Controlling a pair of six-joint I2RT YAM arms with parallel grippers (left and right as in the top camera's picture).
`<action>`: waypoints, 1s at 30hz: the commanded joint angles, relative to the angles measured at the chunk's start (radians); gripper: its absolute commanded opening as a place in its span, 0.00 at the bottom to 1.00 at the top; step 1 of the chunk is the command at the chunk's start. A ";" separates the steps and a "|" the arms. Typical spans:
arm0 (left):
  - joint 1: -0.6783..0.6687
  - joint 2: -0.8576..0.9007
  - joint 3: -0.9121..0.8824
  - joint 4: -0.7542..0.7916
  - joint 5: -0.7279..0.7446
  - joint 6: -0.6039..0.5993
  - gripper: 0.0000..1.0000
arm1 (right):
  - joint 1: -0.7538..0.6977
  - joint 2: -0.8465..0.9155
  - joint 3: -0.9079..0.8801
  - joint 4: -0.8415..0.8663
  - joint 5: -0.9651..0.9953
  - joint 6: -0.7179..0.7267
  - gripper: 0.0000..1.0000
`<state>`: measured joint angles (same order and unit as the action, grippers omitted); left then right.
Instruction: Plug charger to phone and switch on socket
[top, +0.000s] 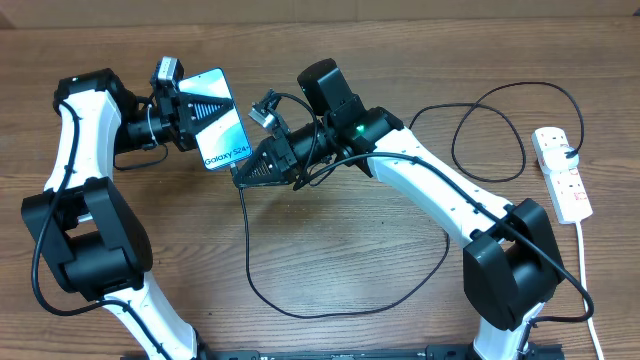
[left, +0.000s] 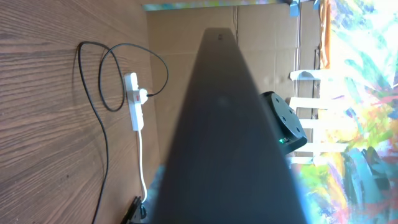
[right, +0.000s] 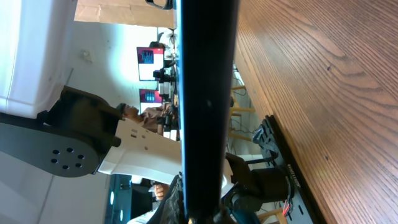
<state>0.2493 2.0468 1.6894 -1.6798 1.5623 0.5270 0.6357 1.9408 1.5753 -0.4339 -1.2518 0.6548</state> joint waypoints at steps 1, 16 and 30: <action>-0.006 -0.016 0.013 -0.011 0.018 0.011 0.04 | -0.009 0.003 0.000 0.022 0.042 0.003 0.04; -0.006 -0.016 0.013 -0.011 0.019 0.011 0.04 | 0.006 0.003 0.000 0.055 0.043 0.000 0.04; -0.006 -0.016 0.013 -0.011 0.019 0.011 0.04 | -0.014 0.003 0.000 0.042 0.077 0.004 0.04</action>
<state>0.2493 2.0468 1.6894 -1.6825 1.5623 0.5270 0.6460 1.9408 1.5753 -0.4034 -1.2297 0.6548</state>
